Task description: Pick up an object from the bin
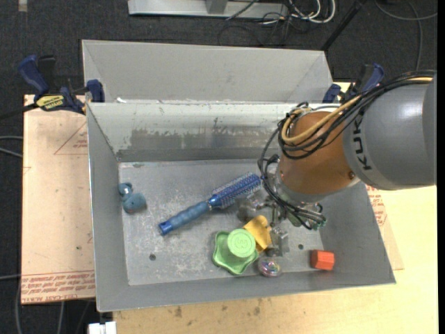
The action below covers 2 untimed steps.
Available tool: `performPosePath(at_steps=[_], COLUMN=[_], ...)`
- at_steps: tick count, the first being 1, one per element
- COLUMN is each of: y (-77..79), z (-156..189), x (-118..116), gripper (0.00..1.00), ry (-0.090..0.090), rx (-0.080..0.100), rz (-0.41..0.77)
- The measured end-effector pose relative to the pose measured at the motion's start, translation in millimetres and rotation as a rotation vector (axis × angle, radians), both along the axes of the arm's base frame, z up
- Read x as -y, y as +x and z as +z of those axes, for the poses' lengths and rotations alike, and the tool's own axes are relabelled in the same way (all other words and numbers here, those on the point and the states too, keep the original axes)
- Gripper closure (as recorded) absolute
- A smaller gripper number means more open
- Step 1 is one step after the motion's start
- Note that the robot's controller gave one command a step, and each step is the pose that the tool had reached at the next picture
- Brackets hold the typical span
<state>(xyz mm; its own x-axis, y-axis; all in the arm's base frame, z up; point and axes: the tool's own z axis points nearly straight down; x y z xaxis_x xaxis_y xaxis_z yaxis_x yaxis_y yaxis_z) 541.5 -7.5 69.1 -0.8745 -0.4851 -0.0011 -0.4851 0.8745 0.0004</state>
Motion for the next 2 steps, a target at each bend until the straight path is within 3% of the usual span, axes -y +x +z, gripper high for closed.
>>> performPosePath(at_steps=[1,2], y=[0.5,-3.7], z=[1,169], x=[0,-11], gripper=[1.0,1.0], ry=[0.0,0.0], rx=[0.0,0.011], rz=[0.0,0.091])
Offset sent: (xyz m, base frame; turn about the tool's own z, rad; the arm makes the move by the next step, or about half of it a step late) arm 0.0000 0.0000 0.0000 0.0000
